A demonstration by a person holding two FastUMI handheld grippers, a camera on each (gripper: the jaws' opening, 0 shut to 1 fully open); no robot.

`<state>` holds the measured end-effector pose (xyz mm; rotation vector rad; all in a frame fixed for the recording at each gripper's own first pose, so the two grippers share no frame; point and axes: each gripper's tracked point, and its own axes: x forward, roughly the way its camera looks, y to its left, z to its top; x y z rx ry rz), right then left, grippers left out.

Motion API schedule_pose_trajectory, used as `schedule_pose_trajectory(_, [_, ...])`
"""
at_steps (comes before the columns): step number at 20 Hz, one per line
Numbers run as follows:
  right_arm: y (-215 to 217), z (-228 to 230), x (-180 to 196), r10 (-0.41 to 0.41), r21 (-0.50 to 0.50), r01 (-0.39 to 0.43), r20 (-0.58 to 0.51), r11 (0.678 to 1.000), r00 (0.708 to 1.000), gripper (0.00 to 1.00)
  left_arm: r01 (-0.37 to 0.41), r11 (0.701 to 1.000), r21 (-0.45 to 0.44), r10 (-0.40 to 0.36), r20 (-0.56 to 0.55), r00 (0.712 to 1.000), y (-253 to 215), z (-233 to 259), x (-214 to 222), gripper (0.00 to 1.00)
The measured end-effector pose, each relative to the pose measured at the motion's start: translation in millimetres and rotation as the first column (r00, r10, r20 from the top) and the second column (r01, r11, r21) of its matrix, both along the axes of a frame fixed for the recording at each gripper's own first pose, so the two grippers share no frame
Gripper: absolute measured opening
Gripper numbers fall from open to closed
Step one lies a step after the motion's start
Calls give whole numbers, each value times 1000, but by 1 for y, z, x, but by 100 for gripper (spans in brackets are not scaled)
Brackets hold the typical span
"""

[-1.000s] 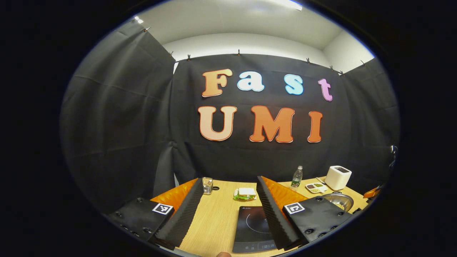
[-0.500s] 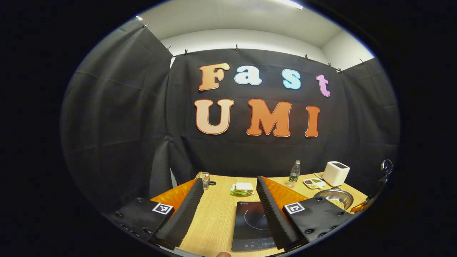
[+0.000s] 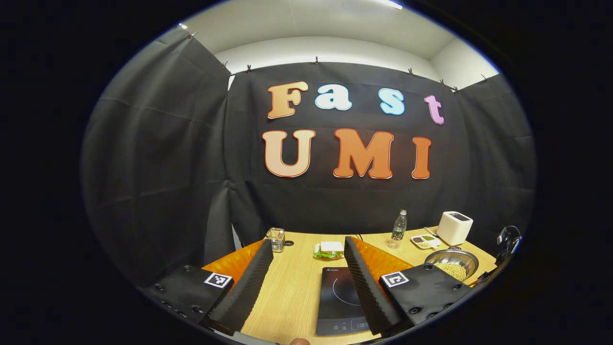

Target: First push the handle of the pot to place it horizontally, then grasp the pot with both hands and set it on the induction cooktop.

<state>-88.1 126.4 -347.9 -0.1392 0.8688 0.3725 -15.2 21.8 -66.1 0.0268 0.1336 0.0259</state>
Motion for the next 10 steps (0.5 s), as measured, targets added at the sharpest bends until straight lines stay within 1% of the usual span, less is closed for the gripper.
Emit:
schedule_pose_trajectory(5, [13,-10,16,14,-10,-14,-1,1000,1000,0,-20,1000,19,20,-3,1000,11,-2,-4,98])
schedule_pose_trajectory(10, [25,-12,27,28,-23,-28,4,999,1000,0,-23,1000,19,23,-20,1000,16,-7,-3,98])
